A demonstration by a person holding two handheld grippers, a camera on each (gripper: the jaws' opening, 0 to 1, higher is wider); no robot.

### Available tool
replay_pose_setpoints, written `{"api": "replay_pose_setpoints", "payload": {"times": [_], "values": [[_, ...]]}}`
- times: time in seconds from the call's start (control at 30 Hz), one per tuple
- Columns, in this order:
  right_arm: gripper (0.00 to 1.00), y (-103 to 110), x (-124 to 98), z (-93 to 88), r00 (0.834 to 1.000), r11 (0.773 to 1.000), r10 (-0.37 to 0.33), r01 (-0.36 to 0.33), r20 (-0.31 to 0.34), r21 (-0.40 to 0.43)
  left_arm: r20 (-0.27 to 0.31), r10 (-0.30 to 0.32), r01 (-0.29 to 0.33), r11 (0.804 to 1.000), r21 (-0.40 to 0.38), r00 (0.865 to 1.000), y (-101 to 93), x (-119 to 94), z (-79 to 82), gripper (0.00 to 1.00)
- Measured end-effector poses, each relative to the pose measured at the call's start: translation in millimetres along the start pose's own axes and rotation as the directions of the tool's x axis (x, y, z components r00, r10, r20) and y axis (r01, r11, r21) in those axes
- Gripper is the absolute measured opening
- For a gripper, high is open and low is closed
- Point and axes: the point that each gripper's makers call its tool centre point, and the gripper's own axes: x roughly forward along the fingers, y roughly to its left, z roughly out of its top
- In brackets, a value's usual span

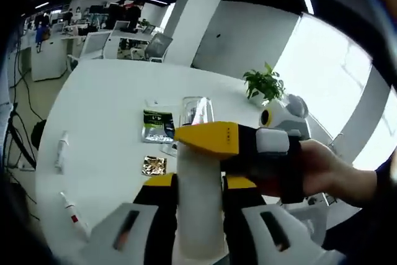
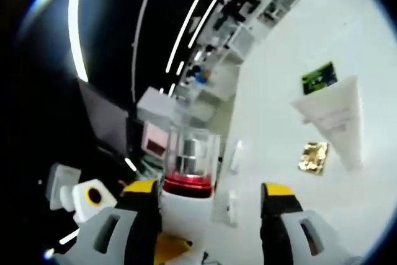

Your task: Arrange the skincare products in the storage area until every visible bottle or jar stands upright without overlapping.

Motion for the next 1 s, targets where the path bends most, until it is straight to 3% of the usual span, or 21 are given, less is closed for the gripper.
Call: {"api": "replay_pose_setpoints", "payload": {"times": [0.1, 0.2, 0.23, 0.27, 0.47, 0.67, 0.77, 0.8, 0.9, 1.0], "values": [[0.63, 4.7, -3.0, 3.0, 1.000, 1.000, 0.006, -0.006, 0.015, 0.004, 0.003, -0.009, 0.009, 1.000, -0.007, 1.000, -3.5, -1.9, 2.3, 0.23], [0.46, 17.8, -4.7, 3.2, 0.998, 0.998, 0.061, -0.061, 0.011, -0.001, 0.000, -0.009, 0.009, 1.000, 0.007, 1.000, -6.5, -3.2, 2.7, 0.23], [0.35, 27.8, -5.5, 2.0, 0.995, 0.995, 0.103, -0.103, 0.000, -0.012, -0.004, -0.008, 0.008, 1.000, 0.014, 1.000, -7.1, -3.3, 2.3, 0.23], [0.34, 25.6, -4.0, 6.9, 0.997, 0.997, 0.071, -0.071, 0.022, 0.012, -0.007, -0.006, 0.006, 1.000, 0.016, 1.000, -7.1, -3.7, 1.9, 0.23], [0.28, 36.5, -11.2, 9.1, 0.995, 0.994, 0.102, -0.101, 0.019, -0.044, 0.019, -0.012, 0.011, 1.000, 0.025, 1.000, -13.0, -8.3, 6.2, 0.23], [0.26, 54.7, -20.8, 12.2, 0.992, 0.978, 0.117, -0.109, 0.037, -0.178, 0.031, -0.020, 0.018, 0.999, 0.045, 0.999, -21.4, -13.2, 10.0, 0.24], [0.25, 65.1, -30.3, 11.2, 0.992, 0.970, 0.124, -0.115, 0.028, -0.216, 0.049, -0.061, 0.058, 0.997, 0.059, 0.997, -30.9, -19.2, 15.4, 0.24], [0.25, 69.2, -34.2, 12.2, 0.991, 0.963, 0.126, -0.114, 0.035, -0.246, 0.062, -0.084, 0.081, 0.995, 0.062, 0.995, -35.5, -21.0, 18.2, 0.25], [0.25, 92.5, -51.6, 13.3, 0.988, 0.913, 0.156, -0.136, 0.021, -0.384, 0.101, -0.165, 0.160, 0.986, 0.051, 0.981, -52.4, -29.7, 28.0, 0.25], [0.25, 111.6, -63.5, 14.1, 0.983, 0.883, 0.186, -0.168, -0.002, -0.439, 0.143, -0.229, 0.222, 0.973, 0.063, 0.963, -70.0, -39.4, 37.4, 0.26]]}}
